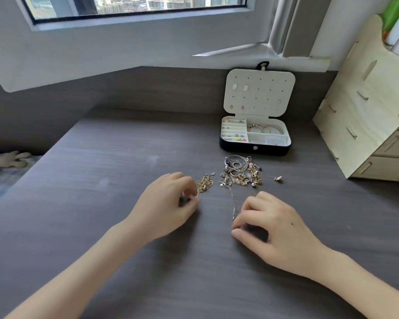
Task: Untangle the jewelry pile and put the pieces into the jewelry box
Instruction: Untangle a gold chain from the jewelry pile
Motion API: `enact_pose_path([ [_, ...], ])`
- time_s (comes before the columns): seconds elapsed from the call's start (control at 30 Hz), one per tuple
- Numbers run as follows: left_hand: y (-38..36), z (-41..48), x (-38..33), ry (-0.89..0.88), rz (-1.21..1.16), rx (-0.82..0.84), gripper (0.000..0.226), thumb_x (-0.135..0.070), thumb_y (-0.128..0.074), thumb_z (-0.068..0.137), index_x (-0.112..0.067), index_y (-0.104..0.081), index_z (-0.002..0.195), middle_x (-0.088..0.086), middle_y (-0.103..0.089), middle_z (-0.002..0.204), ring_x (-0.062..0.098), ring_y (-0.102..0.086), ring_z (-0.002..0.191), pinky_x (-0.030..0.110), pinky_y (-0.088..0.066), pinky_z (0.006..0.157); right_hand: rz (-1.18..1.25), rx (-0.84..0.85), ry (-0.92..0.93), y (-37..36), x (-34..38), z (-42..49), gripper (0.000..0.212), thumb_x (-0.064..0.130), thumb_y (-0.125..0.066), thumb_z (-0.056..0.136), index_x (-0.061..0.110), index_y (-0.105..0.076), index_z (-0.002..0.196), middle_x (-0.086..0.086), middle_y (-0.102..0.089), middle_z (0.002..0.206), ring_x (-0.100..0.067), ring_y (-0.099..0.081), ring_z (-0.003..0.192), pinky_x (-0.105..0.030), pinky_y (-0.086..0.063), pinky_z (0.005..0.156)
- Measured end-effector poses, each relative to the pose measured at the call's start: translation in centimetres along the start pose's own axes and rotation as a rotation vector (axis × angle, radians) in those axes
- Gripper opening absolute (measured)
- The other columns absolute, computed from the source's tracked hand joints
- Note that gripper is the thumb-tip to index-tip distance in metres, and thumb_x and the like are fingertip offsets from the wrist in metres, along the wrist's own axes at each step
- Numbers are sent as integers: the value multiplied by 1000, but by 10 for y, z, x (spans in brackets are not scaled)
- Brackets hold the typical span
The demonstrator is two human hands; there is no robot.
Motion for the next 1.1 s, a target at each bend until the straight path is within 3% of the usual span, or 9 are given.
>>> enact_pose_path([
  [0.13, -5, 12, -1, -9, 71, -37, 32, -38, -49, 81, -28, -69, 104, -4, -53, 83, 22, -50, 78, 27, -36, 70, 13, -51, -72, 6, -9, 8, 25, 43, -51, 84, 26, -65, 72, 14, -55, 72, -7, -45, 70, -24, -37, 63],
  [0.27, -2, 10, 5, -15, 158, -73, 44, -47, -39, 81, -27, -73, 100, 1, -55, 80, 27, -53, 72, 30, -41, 63, -97, -140, -130, 2, -20, 31, 32, 41, -46, 84, 23, -71, 89, 9, -56, 70, -9, -42, 72, -22, -32, 63],
  [0.37, 5, 4, 12, 13, 212, -93, 44, -49, -41, 79, -25, -73, 97, 0, -55, 79, 27, -53, 70, 30, -42, 59, -174, -157, -113, -5, -14, 44, 37, 39, -44, 82, 19, -72, 96, 4, -58, 72, -20, -53, 70, -27, -43, 60],
  [0.53, 17, -10, 22, 26, 259, -120, 45, -50, -43, 80, -22, -73, 99, 2, -56, 79, 27, -53, 68, 34, -47, 58, -239, -116, -33, -24, 9, 63, 40, 40, -42, 82, 23, -71, 105, 1, -51, 71, -23, -52, 65, -28, -42, 57],
  [0.83, 12, -44, 5, -118, 232, -21, 35, -47, -48, 84, -34, -69, 108, -2, -56, 92, 21, -51, 77, 34, -46, 67, -177, -43, 64, -19, 29, 29, 26, 38, -49, 87, 25, -71, 92, 4, -50, 73, -18, -44, 70, -24, -26, 64],
  [1.1, -11, -62, -44, -325, 95, 97, 30, -48, -48, 88, -41, -68, 109, -5, -57, 103, 20, -52, 91, 36, -46, 77, -115, -27, 7, 10, 24, -30, 24, 38, -53, 85, 25, -70, 74, 9, -55, 70, -16, -47, 66, -26, -39, 58],
])
Point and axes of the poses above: each hand's wrist, its own z-axis towards the middle knuckle, its own y-axis out of the back of the hand, x = y × z, the point moved 9 cm from there along z, towards the middle knuckle
